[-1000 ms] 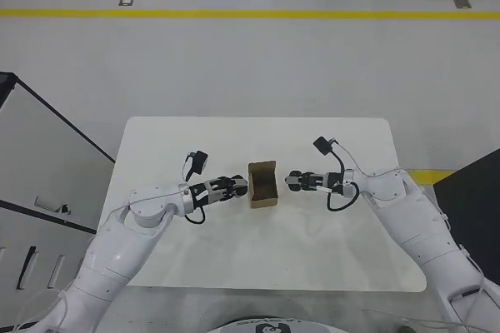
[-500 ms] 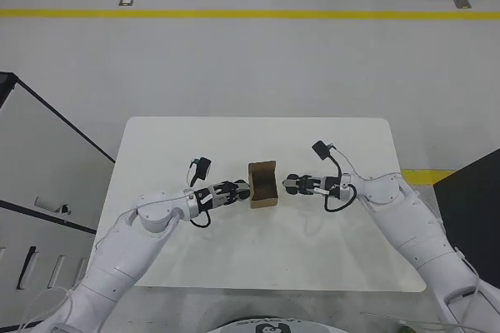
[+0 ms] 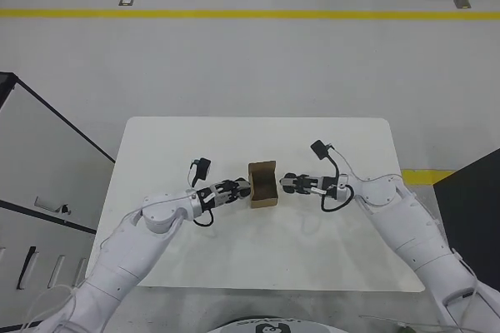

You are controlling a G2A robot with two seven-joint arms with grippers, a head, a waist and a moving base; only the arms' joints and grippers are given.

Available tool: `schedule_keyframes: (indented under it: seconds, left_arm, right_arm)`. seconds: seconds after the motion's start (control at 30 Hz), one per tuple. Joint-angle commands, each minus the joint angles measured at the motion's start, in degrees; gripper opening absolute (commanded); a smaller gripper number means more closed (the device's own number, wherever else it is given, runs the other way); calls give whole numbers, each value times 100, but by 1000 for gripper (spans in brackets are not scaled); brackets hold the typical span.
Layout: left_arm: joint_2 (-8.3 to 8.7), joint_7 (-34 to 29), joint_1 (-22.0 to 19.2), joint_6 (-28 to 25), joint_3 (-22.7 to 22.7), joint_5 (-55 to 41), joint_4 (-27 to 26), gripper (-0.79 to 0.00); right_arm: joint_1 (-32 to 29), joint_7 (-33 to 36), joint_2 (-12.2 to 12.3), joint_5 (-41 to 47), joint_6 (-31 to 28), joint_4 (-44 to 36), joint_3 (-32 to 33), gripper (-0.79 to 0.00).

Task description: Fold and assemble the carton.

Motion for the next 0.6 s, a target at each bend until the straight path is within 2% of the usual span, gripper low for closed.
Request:
schedule_keyframes:
  seconds: [0.0,0.57]
  left_arm:
    - [-20,13,-49,-25,42,5,66,-785]
    - [-177,-23,-384,-177,365,113,418,-785]
  right_arm:
    - [-7,-72,-10,-15,24,-17,-8,-785]
    - [272,-420,-189,-358,332,20,-357,-785]
